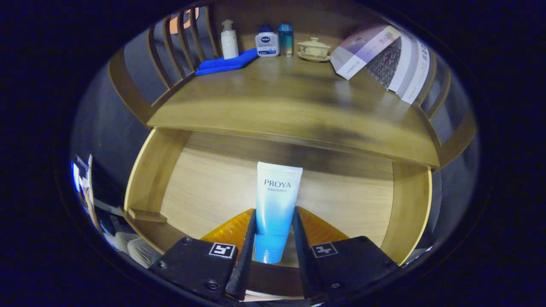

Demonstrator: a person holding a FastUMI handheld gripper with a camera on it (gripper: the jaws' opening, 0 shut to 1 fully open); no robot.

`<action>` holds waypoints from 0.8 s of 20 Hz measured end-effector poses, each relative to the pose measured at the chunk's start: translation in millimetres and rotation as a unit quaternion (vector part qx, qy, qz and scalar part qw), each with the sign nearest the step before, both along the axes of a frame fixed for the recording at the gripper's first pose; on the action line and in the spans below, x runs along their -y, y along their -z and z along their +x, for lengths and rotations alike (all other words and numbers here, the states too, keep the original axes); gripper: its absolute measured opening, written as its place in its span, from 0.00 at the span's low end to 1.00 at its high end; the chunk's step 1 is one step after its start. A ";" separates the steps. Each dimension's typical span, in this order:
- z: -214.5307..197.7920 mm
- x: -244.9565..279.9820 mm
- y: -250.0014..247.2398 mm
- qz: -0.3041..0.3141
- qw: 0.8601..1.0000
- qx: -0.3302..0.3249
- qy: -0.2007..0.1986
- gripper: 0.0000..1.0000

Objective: Pull open the drawer, take out the items inside it, and place them on the countertop above the cabinet.

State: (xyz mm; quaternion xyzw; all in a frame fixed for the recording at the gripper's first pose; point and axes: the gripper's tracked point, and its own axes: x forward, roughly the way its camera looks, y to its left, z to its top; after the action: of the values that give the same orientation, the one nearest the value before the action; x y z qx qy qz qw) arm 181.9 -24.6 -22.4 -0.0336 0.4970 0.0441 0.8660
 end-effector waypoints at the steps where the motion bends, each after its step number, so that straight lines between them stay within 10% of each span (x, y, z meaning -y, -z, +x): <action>1: -1.6 4.0 -7.0 -0.002 1.000 0.010 0.001 0.51; 16: 86.9 6.0 -73.4 0.013 0.992 0.116 0.037 0.51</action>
State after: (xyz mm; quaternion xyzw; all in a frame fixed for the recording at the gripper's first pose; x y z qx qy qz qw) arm 268.8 -30.6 51.0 -0.0092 0.3931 0.0142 0.9194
